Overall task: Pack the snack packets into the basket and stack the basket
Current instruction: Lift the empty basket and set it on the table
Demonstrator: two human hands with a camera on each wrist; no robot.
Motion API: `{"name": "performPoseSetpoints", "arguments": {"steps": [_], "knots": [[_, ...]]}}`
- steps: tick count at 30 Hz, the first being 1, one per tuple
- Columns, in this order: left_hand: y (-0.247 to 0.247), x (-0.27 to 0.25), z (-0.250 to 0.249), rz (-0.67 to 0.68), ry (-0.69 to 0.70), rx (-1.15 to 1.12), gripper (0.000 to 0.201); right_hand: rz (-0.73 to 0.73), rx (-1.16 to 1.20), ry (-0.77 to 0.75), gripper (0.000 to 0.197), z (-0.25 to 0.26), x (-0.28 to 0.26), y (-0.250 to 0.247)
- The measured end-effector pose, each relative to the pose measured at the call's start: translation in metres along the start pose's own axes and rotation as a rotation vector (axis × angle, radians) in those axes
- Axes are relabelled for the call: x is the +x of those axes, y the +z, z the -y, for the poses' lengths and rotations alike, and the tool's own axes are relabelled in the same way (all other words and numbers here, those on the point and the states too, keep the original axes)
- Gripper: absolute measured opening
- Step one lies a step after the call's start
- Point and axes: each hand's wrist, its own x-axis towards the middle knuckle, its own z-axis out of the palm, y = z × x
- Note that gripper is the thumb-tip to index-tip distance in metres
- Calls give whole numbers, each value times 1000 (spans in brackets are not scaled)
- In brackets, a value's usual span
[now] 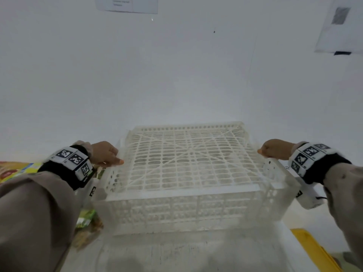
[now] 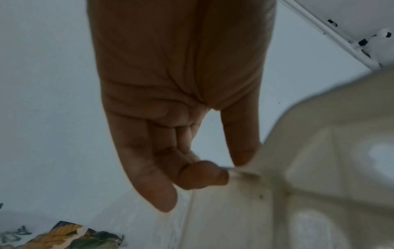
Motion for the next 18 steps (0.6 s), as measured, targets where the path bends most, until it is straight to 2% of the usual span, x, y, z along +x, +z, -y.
{"name": "performPoseSetpoints", "arguments": {"steps": [2,5,6,9,11,18], "knots": [[1,-13,-3,-34,19,-94,26,-43,50,-12,49,-2,-13,-1],[-1,-41,-5,-88,63,-231,51,-137,95,-33,40,-2,-42,-4],[-1,-53,-6,-95,85,-261,51,-170,121,-51,38,-3,-52,-5],[1,-87,-9,-162,154,-316,29,-264,242,-84,28,-12,-78,-4],[5,-111,-12,-229,171,-321,28,-311,307,-95,20,-19,-96,-2],[29,-188,-13,-339,177,-587,30,-322,415,-81,16,-22,-174,12]]}}
